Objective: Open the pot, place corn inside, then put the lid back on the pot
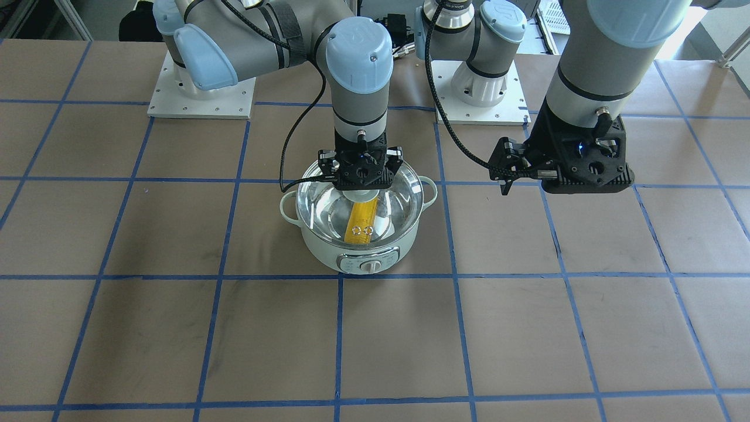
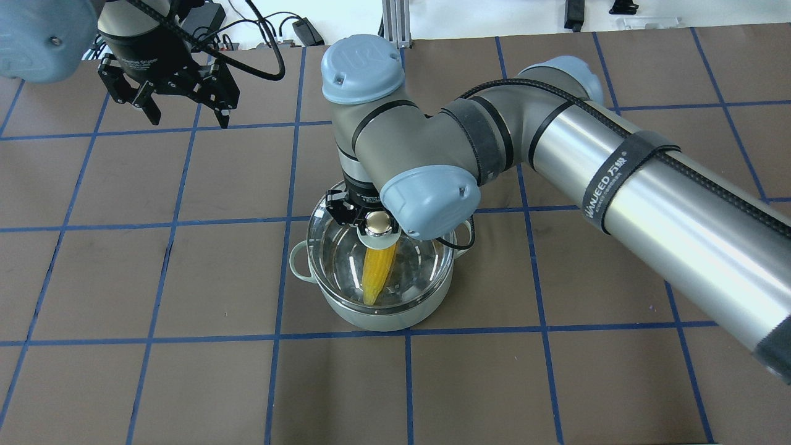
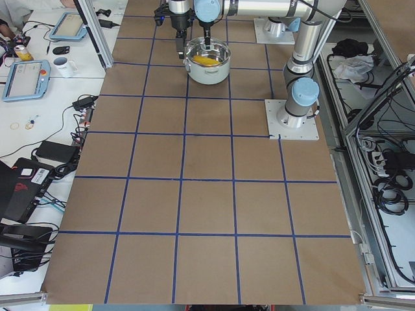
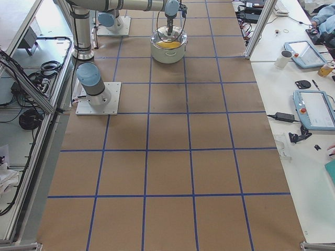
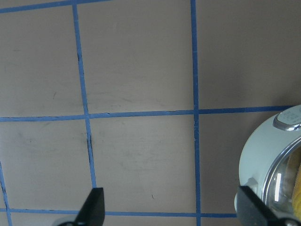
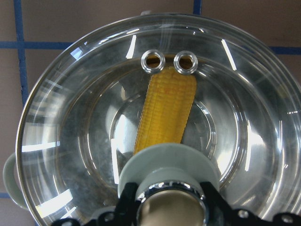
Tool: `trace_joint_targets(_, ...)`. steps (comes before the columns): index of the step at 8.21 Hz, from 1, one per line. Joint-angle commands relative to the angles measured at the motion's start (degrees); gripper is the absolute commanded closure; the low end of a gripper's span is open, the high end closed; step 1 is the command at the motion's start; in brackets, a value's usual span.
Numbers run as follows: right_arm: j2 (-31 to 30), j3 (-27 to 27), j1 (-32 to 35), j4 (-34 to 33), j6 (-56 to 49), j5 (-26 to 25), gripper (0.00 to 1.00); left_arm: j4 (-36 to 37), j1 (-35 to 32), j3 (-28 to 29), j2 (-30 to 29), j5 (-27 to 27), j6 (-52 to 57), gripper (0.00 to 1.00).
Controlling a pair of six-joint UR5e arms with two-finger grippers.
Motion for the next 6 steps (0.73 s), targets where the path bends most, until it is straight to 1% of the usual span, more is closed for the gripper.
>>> trace_joint_targets(1, 0.0, 0.0, 0.0, 0.9, 0.0, 0.1, 1.00, -0.1, 0.1, 0.0, 0.0, 0.0, 0.9, 0.00)
trace_joint_targets(6, 0.1, 0.0, 0.0, 0.6, -0.1, 0.6, 1.00, -0.1, 0.1, 0.0, -0.2, 0.1, 0.9, 0.00)
